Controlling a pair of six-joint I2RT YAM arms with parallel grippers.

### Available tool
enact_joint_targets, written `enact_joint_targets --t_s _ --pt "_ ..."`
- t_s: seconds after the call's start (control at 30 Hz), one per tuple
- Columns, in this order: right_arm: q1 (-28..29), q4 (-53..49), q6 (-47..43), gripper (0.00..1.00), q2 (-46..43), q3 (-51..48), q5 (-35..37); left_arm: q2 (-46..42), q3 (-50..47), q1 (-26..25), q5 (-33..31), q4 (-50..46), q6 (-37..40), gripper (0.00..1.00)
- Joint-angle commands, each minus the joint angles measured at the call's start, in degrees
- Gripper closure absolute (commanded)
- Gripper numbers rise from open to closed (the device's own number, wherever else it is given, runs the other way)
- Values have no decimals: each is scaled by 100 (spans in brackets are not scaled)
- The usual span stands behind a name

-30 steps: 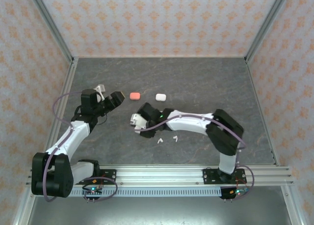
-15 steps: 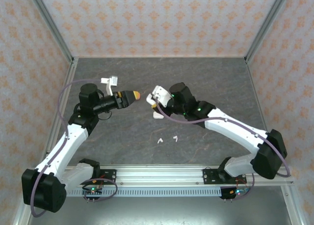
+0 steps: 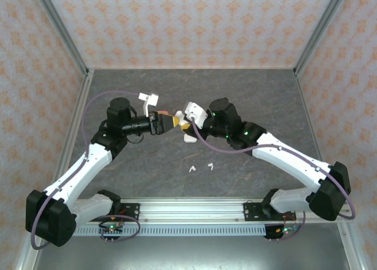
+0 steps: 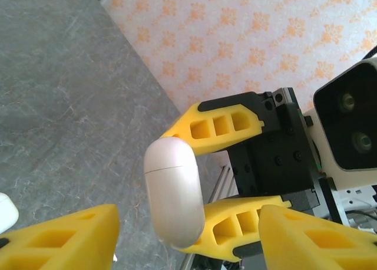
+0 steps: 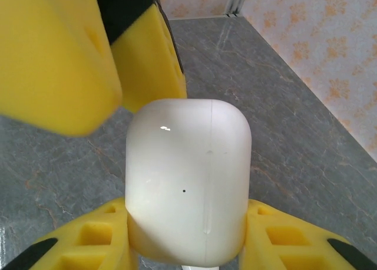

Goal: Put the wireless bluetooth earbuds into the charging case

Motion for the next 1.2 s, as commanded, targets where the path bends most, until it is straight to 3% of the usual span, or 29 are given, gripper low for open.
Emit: enact_joint_targets --t_s 0.0,0.53,0.6,0.87,1.1,1.17 --pt "11 60 -73 63 -66 232 -217 59 254 -72 164 174 101 41" --pt "11 25 40 58 -157 228 -113 139 385 -265 228 -138 563 76" --pt "11 -68 71 54 -192 265 -106 117 390 -268 155 -174 587 77" --pt "-166 -653 408 3 -479 228 -356 -52 162 -275 -574 13 827 78" --pt "-1094 -388 1524 1 -856 -76 -2261 -519 -625 -437 -1146 1427 1255 83" --pt "-1149 -113 1764 1 -866 -175 -2496 -645 -812 -543 -1231 1654 1479 83"
